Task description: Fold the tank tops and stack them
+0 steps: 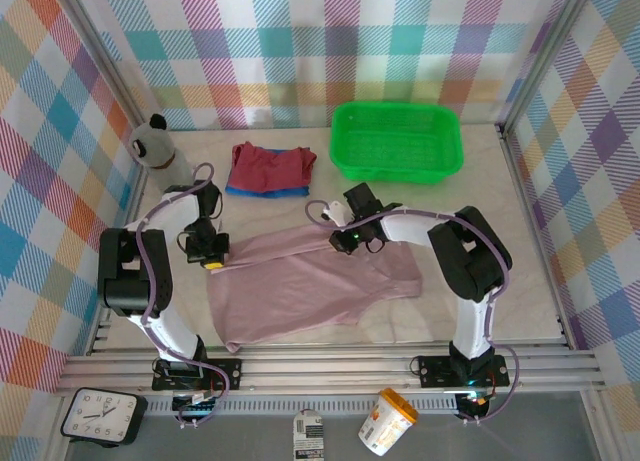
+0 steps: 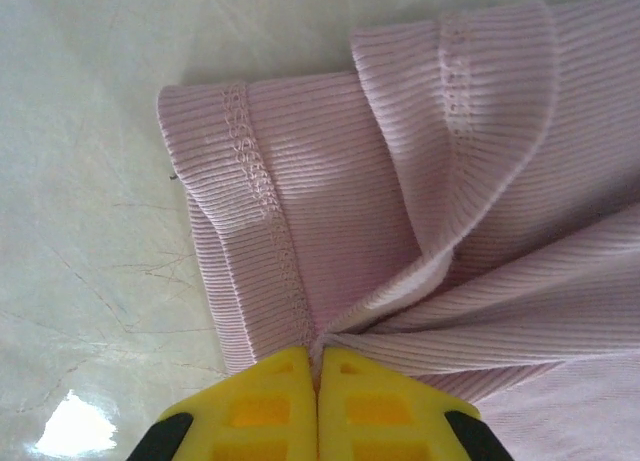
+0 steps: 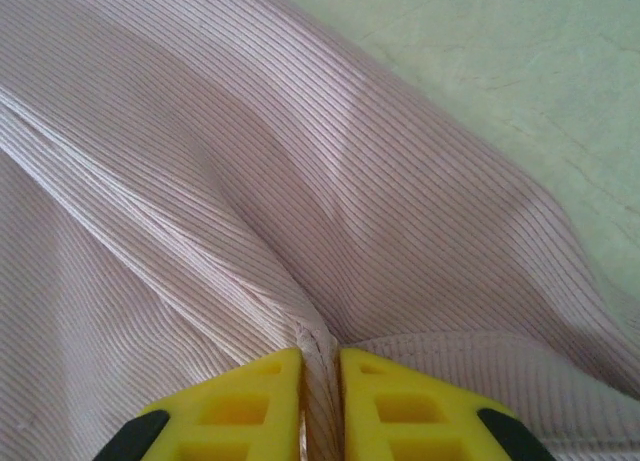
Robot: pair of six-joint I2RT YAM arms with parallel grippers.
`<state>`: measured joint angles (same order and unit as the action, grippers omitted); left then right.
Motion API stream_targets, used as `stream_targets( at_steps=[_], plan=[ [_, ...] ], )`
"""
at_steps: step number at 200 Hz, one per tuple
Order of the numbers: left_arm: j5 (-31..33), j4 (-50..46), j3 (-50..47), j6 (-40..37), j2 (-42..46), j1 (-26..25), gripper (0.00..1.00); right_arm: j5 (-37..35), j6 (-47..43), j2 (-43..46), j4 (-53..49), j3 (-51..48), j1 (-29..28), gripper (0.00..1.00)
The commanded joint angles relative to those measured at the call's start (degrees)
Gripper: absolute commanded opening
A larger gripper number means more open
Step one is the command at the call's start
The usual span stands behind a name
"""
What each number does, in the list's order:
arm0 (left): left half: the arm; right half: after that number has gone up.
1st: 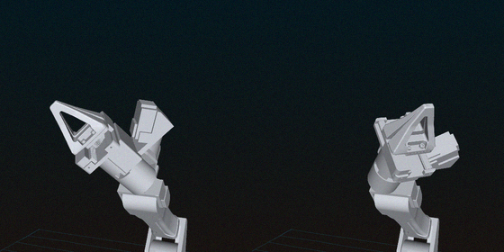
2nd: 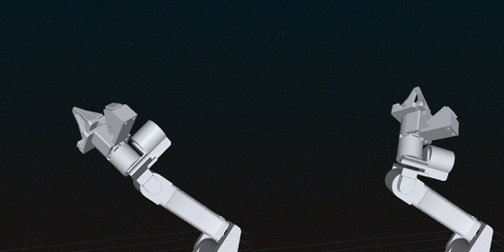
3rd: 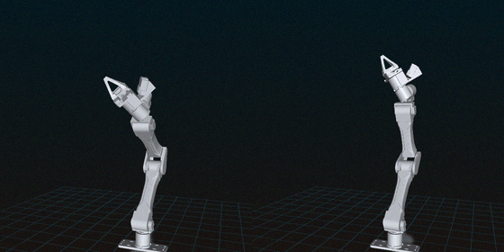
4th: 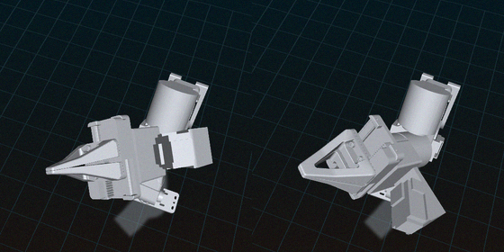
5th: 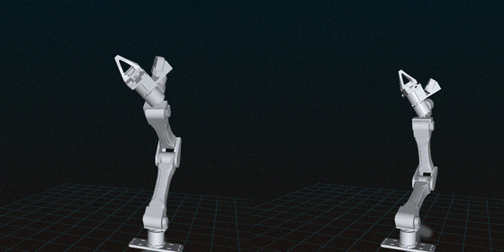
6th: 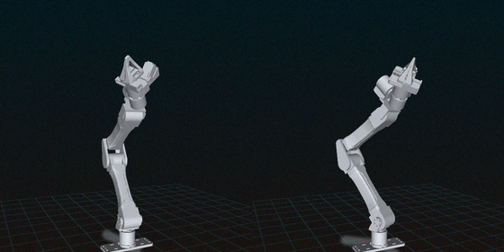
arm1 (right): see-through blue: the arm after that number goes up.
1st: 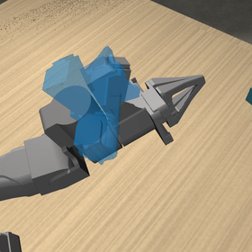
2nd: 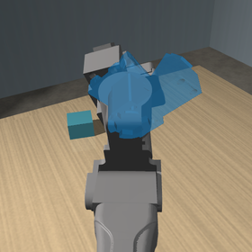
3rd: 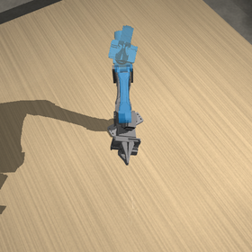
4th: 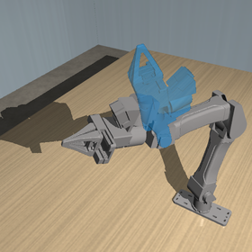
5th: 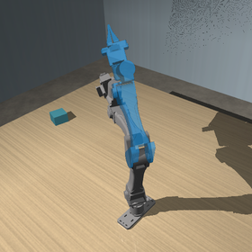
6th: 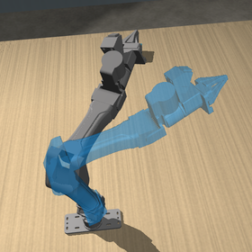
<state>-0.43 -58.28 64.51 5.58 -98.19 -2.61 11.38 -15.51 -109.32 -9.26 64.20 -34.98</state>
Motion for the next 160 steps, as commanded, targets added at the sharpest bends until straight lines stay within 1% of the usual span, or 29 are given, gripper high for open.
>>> stream_targets(
  at_steps=[1,20,38,53,69,76,87,100,107,124,132,147,160],
  plan=[
    [2.2,-0.5,-1.1,2.3,-1.1,-0.4,0.08,-0.1,-0.1,2.9,-0.8,-2.2,-0.6,0.19],
    [4.9,-1.6,-1.3,4.3,-1.5,-0.3,0.1,-0.1,0.5,5.1,-1.2,-3.7,-0.6,0.21],
    [3.3,-1.1,-2.2,5.8,-1.2,-0.3,0.12,0.4,2.0,7.6,-0.8,-5.4,-0.6,0.26],
    [2.8,-1.0,-2.9,7.2,-1.5,-0.4,0.17,1.1,3.6,9.9,-0.8,-6.8,-0.5,0.31],
    [1.8,-0.8,-3.4,8.3,-1.6,-0.4,0.19,2.2,5.8,13.0,-0.6,-8.5,0.1,0.32],
    [1.7,-1.1,-3.4,8.9,-1.6,-0.4,0.21,3.2,7.2,14.6,-0.6,-9.1,0.7,0.33],
    [0.7,-1.6,-3.4,9.7,-0.9,-0.4,0.25,4.2,9.4,16.9,0.0,-10.0,2.2,0.33],
    [-0.3,-2.3,-3.4,10.8,0.8,-0.4,0.29,3.8,16.3,18.6,1.3,-10.1,4.2,0.39],
    [-1.3,-2.7,-3.4,11.3,2.0,-0.4,0.31,4.0,19.7,18.7,1.5,-9.4,5.3,0.41],
    [-4.1,-4.1,-2.5,12.4,5.7,-0.5,0.35,5.2,25.2,17.2,0.6,-6.3,7.4,0.43],
    [-5.5,-4.6,-1.9,13.1,7.7,-0.6,0.38,3.1,27.4,16.0,0.1,-4.5,7.6,0.44],
    [-7.8,-4.4,-0.4,14.8,10.9,-0.9,0.41,2.0,28.6,12.8,-1.0,-1.0,7.5,0.45],
    [-9.9,-3.0,0.3,15.5,11.5,-1.2,0.43,1.6,30.5,10.3,0.1,0.3,7.4,0.46]
  ],
)
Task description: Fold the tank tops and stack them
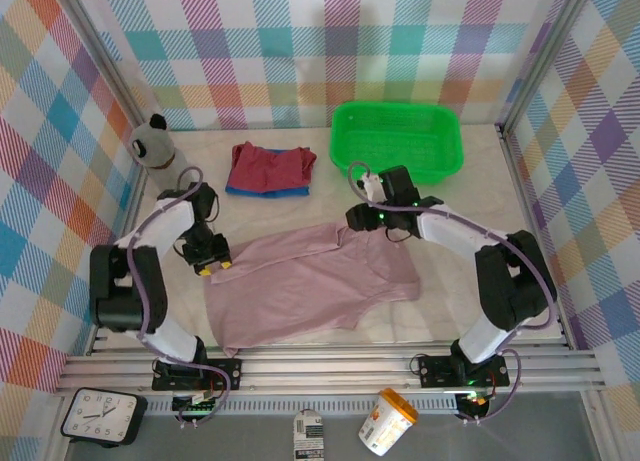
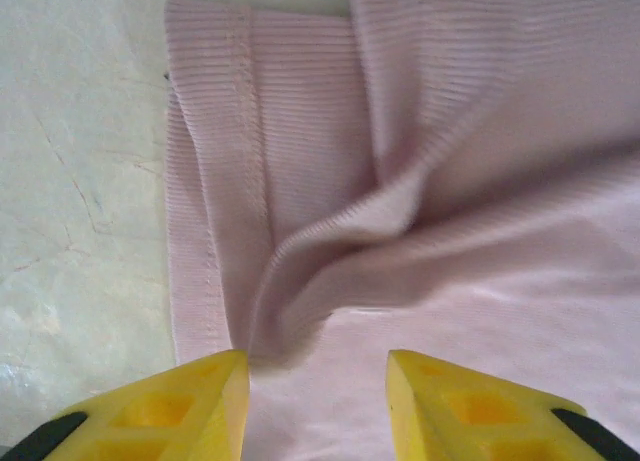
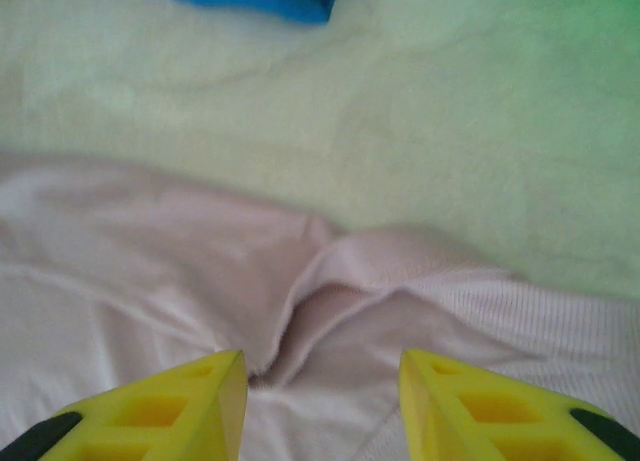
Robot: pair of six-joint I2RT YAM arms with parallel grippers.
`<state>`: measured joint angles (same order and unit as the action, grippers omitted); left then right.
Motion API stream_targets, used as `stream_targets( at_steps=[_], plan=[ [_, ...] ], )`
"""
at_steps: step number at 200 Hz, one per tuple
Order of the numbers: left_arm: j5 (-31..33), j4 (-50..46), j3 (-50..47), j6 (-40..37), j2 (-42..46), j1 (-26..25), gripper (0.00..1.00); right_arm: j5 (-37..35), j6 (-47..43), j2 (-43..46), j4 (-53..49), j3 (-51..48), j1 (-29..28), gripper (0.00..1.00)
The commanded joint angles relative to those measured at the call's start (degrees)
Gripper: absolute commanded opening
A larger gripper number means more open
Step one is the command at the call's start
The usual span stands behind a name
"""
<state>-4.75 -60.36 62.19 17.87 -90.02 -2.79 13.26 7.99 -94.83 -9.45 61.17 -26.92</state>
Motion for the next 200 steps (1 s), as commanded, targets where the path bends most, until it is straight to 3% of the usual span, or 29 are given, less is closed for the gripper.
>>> stream_targets(
  at_steps=[1,55,125,168,200],
  plan=[
    [-5.7,-0.8,2.6,3.3,3.3,-1.0,0.43,-0.1,7.1,-4.4,0.4,3.4,-0.6,0.46],
    [-9.7,8.6,0.8,1.8,-7.5,-1.1,0.4,-0.7,8.3,-12.3,-2.3,5.1,-1.9,0.41],
    [-6.6,11.2,1.2,0.2,-17.2,-1.0,0.34,-5.9,7.5,-17.9,-6.7,7.1,-1.7,0.26],
    [-6.2,10.1,7.5,-1.5,-22.3,-1.1,0.34,-9.9,3.0,-22.6,-9.1,14.1,-0.4,0.21],
    [-4.9,7.6,13.6,-3.4,-23.8,-1.0,0.34,-8.4,-0.6,-21.5,-7.5,15.8,0.1,0.21]
  ],
)
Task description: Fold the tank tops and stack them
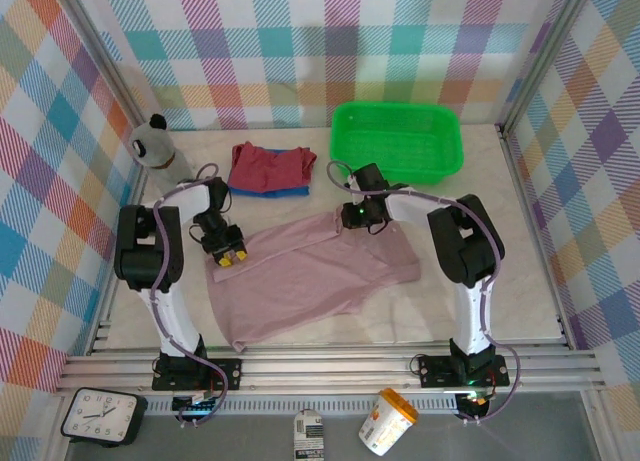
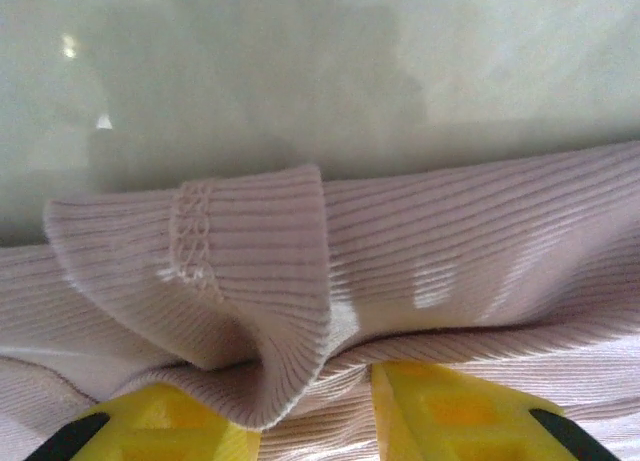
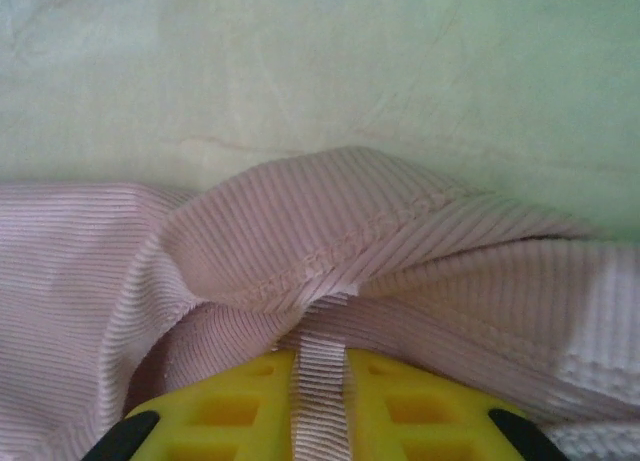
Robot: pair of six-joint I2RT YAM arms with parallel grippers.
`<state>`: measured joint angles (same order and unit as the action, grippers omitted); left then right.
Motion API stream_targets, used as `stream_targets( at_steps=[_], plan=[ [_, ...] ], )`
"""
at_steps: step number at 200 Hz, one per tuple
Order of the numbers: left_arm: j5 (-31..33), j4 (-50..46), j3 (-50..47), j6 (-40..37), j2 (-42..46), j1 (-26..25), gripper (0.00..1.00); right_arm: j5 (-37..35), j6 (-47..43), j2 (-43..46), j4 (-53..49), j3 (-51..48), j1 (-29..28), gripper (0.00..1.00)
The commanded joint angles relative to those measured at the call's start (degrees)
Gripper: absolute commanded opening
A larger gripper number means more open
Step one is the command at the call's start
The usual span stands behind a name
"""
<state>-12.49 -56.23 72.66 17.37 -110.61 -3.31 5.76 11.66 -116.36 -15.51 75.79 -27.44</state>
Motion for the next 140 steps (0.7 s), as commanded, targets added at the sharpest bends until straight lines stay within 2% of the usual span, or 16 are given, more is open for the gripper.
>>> stream_targets(
  at_steps=[1,27,54,83,96,140],
  plan=[
    [2.9,3.4,3.2,-2.9,-3.2,-0.5,0.35,-0.8,-4.4,0.2,-1.4,1.1,0.6,0.21],
    [5.1,-0.2,6.3,-3.1,-0.9,-0.5,0.38,1.8,-7.9,7.6,2.8,-4.0,0.1,0.25],
    [4.3,-3.3,3.2,-2.1,4.5,-0.9,0.41,4.4,-12.9,16.6,3.1,-10.1,-1.1,0.39],
    [2.6,-3.3,-6.3,1.7,14.6,-1.3,0.45,5.5,-16.8,26.2,2.8,-18.4,-4.9,0.49],
    [1.4,-3.6,-11.2,3.8,18.4,-1.4,0.51,7.2,-19.1,28.7,1.7,-21.0,-6.5,0.51],
    [-2.1,2.2,-26.5,15.4,30.6,-1.6,0.52,4.8,-26.6,35.0,-0.8,-29.0,-14.4,0.53]
  ],
)
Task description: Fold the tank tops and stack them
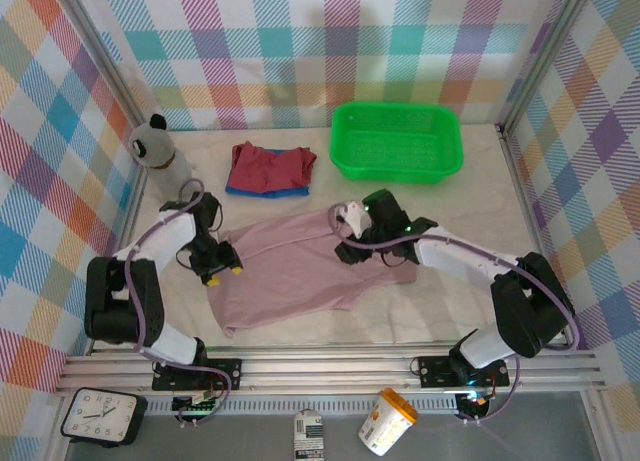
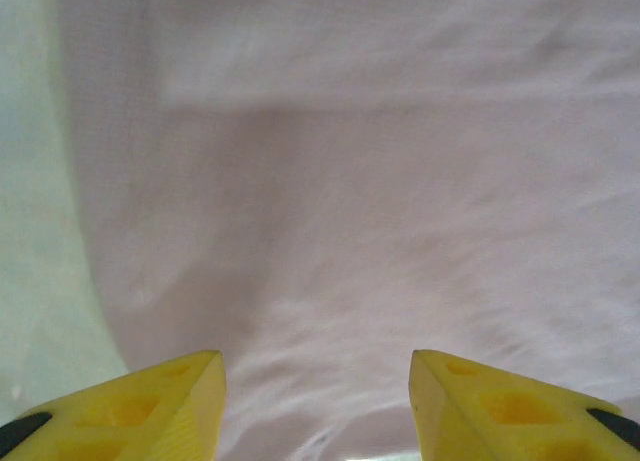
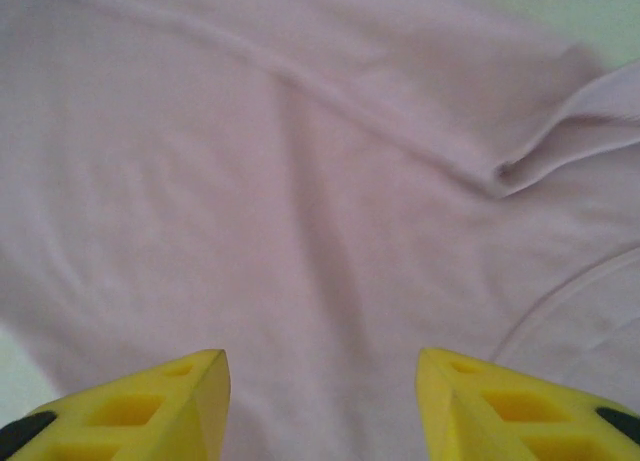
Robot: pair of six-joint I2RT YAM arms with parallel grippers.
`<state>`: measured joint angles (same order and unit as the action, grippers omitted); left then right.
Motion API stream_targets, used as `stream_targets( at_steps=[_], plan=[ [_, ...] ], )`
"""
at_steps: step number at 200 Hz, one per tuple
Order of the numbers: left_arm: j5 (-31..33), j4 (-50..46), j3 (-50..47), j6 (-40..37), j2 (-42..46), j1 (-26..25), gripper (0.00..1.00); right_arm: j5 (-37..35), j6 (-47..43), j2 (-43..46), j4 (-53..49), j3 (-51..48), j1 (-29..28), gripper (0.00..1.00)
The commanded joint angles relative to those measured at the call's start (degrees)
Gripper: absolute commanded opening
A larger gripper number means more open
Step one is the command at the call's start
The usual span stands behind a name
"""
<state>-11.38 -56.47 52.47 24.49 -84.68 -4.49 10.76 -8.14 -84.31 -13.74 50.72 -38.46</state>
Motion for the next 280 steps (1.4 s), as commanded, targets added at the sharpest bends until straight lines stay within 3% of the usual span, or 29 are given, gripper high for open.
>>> stream_targets(
  at_steps=[1,43,82,154,188,229,280],
  plan=[
    [-3.3,2.6,-6.4,8.5,4.9,-0.4,0.52,-0.3,-7.0,3.1,-2.6,-4.0,-3.6,0.53],
    [-3.7,6.7,-15.8,15.0,11.6,-0.9,0.52,-1.9,-13.7,5.0,-6.2,-7.4,-8.1,0.55],
    [-4.4,10.2,-20.5,17.0,11.5,-1.5,0.52,-5.1,-19.6,0.9,-7.0,-7.2,-11.9,0.55],
    [-1.1,7.2,-15.9,14.8,11.2,-2.4,0.14,-7.2,-26.3,-4.7,-7.3,-6.4,-15.9,0.52],
    [1.2,2.9,-9.5,11.3,8.6,-3.6,0.09,-8.4,-26.8,-6.4,-7.5,-5.9,-16.1,0.41],
    [3.1,-1.0,2.1,7.9,-0.2,-8.3,0.06,-8.3,-24.2,-3.4,-7.5,-4.5,-15.1,0.09],
    [7.2,-7.0,22.7,1.0,-18.4,-13.9,0.11,0.6,-20.1,-3.6,-13.1,1.7,-7.6,0.07]
  ],
)
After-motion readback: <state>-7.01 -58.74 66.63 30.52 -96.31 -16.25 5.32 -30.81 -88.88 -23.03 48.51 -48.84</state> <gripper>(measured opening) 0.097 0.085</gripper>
